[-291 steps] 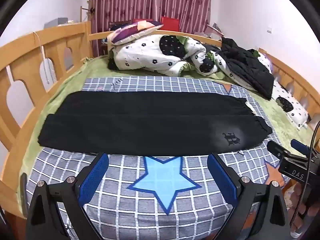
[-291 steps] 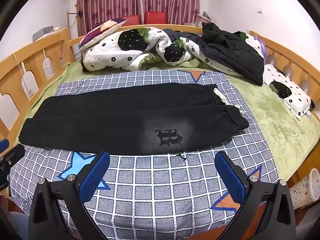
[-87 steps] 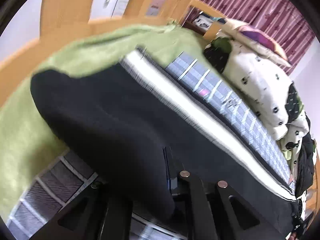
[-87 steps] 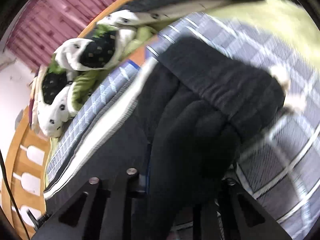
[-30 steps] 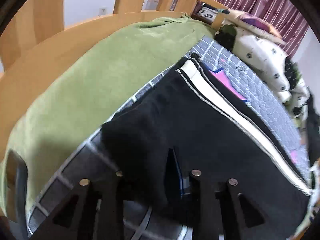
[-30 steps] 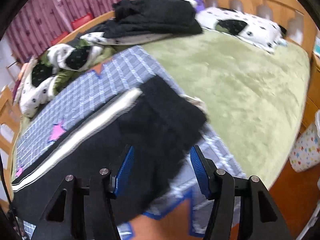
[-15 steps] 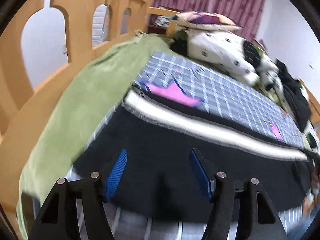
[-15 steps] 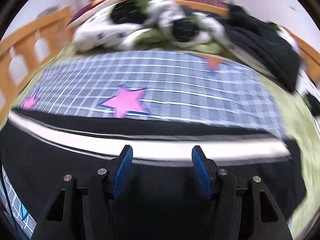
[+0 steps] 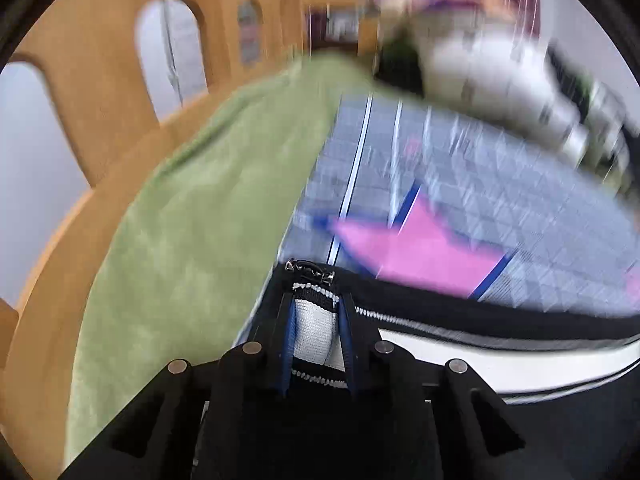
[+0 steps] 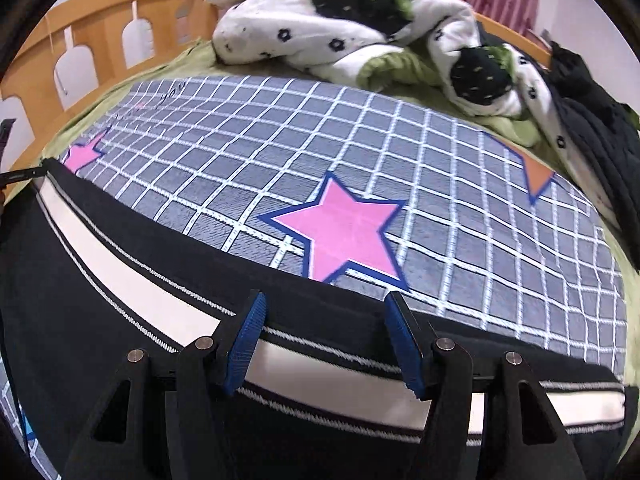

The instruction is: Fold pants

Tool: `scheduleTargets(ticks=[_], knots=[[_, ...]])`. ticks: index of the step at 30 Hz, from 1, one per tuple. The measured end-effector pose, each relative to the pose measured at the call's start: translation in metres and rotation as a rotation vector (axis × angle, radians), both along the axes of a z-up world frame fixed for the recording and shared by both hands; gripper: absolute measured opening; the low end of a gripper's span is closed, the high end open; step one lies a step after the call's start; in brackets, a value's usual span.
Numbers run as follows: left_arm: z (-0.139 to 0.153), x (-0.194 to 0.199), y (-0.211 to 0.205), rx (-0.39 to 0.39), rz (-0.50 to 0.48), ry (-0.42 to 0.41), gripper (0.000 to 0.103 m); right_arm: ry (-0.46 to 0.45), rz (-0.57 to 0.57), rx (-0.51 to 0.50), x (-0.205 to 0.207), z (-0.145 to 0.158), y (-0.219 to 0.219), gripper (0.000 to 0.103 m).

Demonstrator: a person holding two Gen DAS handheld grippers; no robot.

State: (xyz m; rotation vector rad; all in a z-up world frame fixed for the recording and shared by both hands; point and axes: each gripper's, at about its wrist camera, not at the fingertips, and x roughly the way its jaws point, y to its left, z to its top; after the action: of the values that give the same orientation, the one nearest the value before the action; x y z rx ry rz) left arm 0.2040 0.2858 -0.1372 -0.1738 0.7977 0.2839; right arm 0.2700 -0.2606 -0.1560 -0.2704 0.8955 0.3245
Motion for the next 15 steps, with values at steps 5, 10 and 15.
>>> scheduleTargets(ticks=[5,10,15], knots=[[-0.004,-0.004,0.010,-0.058,0.033,0.000,0.020,-0.023,0.109,-0.017,0.002,-0.001,0.020,0.060],[-0.004,-0.011,0.016,-0.108,0.033,-0.025,0.020,0.039,0.152,-0.110,0.011,-0.028,0.037,0.060],[-0.004,-0.007,0.019,-0.113,0.014,-0.029,0.020,0.073,0.234,-0.085,0.005,-0.031,0.041,0.004]])
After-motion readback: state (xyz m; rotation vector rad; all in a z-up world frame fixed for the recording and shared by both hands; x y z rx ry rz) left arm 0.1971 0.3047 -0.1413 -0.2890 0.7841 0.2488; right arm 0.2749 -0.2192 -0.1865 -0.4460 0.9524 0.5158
